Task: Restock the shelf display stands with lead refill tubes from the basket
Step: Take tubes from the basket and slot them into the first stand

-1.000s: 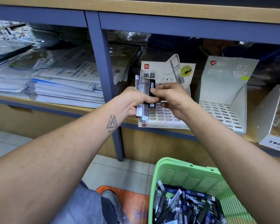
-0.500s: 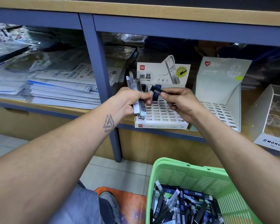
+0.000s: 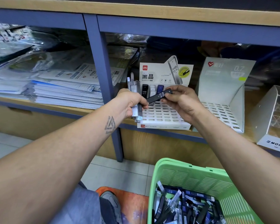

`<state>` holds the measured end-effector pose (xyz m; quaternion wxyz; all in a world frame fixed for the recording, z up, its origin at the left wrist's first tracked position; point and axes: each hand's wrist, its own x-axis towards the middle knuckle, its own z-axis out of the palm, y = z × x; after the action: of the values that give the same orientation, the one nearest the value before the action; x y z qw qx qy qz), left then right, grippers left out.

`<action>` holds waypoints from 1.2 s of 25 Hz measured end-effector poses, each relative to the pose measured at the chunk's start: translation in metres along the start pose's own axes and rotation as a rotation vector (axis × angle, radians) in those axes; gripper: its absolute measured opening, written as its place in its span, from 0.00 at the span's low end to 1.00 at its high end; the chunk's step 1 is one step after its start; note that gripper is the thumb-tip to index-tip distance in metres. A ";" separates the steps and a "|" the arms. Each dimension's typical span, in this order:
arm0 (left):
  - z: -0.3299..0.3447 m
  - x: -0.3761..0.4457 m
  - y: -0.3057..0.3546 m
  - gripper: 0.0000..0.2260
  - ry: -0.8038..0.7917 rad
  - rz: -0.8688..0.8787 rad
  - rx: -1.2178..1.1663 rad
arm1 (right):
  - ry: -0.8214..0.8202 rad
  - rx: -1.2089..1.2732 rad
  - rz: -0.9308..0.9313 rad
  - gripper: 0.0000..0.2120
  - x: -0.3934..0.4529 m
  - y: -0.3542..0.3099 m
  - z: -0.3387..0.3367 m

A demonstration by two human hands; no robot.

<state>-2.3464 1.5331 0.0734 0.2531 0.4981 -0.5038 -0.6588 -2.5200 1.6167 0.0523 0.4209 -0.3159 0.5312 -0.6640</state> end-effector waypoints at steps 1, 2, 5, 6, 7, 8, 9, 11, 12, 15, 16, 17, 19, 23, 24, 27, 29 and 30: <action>0.000 -0.002 0.000 0.18 0.000 -0.006 0.008 | 0.003 -0.022 -0.016 0.09 0.000 -0.001 0.001; 0.000 -0.002 0.000 0.18 -0.001 -0.012 0.011 | 0.001 -0.059 -0.038 0.09 0.000 -0.002 0.003; -0.003 -0.005 0.001 0.18 0.032 0.005 0.021 | -0.017 -0.202 -0.136 0.08 0.002 -0.009 0.014; -0.004 -0.004 0.002 0.19 0.048 0.012 0.011 | -0.009 -0.257 -0.189 0.08 0.004 -0.012 0.018; -0.006 -0.003 0.002 0.19 0.064 0.020 -0.016 | 0.004 -0.333 -0.253 0.08 0.006 -0.016 0.023; -0.007 -0.001 0.003 0.19 0.081 0.028 -0.049 | 0.023 -0.449 -0.326 0.08 0.009 -0.018 0.027; -0.008 -0.001 0.003 0.19 0.094 0.033 -0.078 | 0.042 -0.596 -0.403 0.08 0.011 -0.021 0.030; -0.010 0.000 0.004 0.18 0.108 0.020 -0.090 | 0.060 -0.869 -0.542 0.10 0.010 -0.021 0.037; -0.012 0.002 0.003 0.17 0.120 0.017 -0.088 | 0.058 -0.950 -0.596 0.11 0.009 -0.020 0.042; -0.014 0.004 0.001 0.18 0.162 0.026 -0.064 | 0.044 -1.054 -0.691 0.08 0.009 -0.012 0.051; -0.015 0.006 0.000 0.19 0.176 0.032 -0.046 | 0.051 -1.089 -0.697 0.08 0.011 -0.009 0.053; -0.015 0.006 -0.001 0.19 0.187 0.036 -0.025 | 0.061 -1.124 -0.695 0.08 0.014 -0.007 0.054; -0.016 0.006 -0.002 0.19 0.207 0.029 0.008 | 0.073 -1.175 -0.676 0.08 0.020 -0.003 0.056; -0.014 0.003 -0.005 0.17 0.220 0.025 0.059 | 0.066 -1.191 -0.626 0.07 0.023 0.001 0.057; -0.013 0.003 -0.006 0.17 0.222 0.027 0.081 | 0.065 -1.185 -0.616 0.06 0.025 -0.001 0.058; -0.013 0.004 -0.008 0.17 0.216 0.017 0.106 | 0.078 -1.252 -0.625 0.07 0.031 -0.003 0.062; -0.014 0.007 -0.007 0.18 0.208 0.026 0.062 | 0.050 -1.372 -0.647 0.09 0.034 0.001 0.066; -0.014 0.008 -0.006 0.19 0.192 0.029 0.017 | 0.040 -1.412 -0.647 0.10 0.033 0.003 0.067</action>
<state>-2.3353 1.5225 0.0647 0.3056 0.5536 -0.4901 -0.5999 -2.4762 1.5572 0.0642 -0.1047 -0.6364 0.7172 -0.2639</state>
